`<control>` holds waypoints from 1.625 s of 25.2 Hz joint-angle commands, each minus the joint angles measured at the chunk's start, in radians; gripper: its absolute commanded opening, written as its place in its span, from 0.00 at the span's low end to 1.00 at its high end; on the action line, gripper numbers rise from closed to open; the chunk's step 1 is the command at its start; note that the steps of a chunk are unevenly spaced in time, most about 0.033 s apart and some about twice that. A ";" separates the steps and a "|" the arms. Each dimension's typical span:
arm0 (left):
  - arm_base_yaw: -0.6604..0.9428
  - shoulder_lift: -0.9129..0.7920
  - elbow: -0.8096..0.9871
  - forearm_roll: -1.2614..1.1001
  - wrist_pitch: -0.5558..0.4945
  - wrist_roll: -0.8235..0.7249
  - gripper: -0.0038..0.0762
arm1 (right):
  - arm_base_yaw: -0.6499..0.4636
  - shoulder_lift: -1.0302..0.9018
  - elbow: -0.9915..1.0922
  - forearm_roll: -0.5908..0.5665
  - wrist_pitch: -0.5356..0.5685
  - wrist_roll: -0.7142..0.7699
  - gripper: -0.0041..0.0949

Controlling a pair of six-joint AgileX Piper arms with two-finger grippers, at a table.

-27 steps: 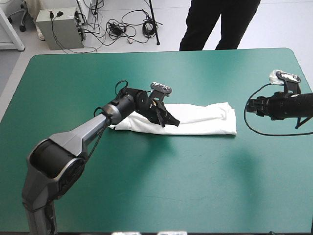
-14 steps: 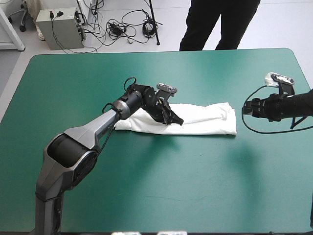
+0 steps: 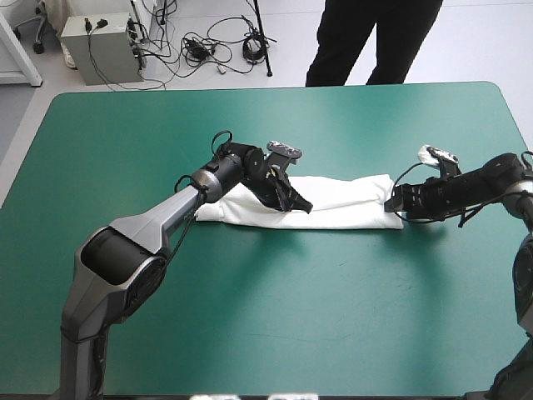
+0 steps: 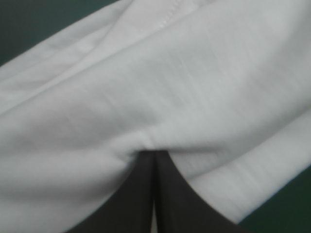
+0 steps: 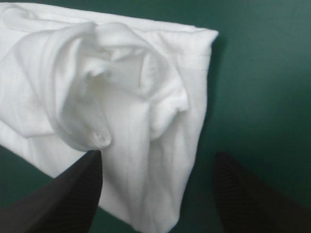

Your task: Fold the cloth

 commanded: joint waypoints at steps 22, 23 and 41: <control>-0.008 -0.037 -0.019 0.017 0.009 -0.001 0.04 | 0.041 0.087 -0.041 0.063 0.100 -0.066 0.02; -0.008 -0.037 -0.019 0.017 0.009 -0.001 0.04 | 0.041 0.083 -0.059 0.073 0.127 -0.066 0.02; -0.008 -0.037 -0.022 0.023 0.020 -0.017 0.04 | 0.041 -0.114 -0.308 0.202 0.294 -0.003 0.02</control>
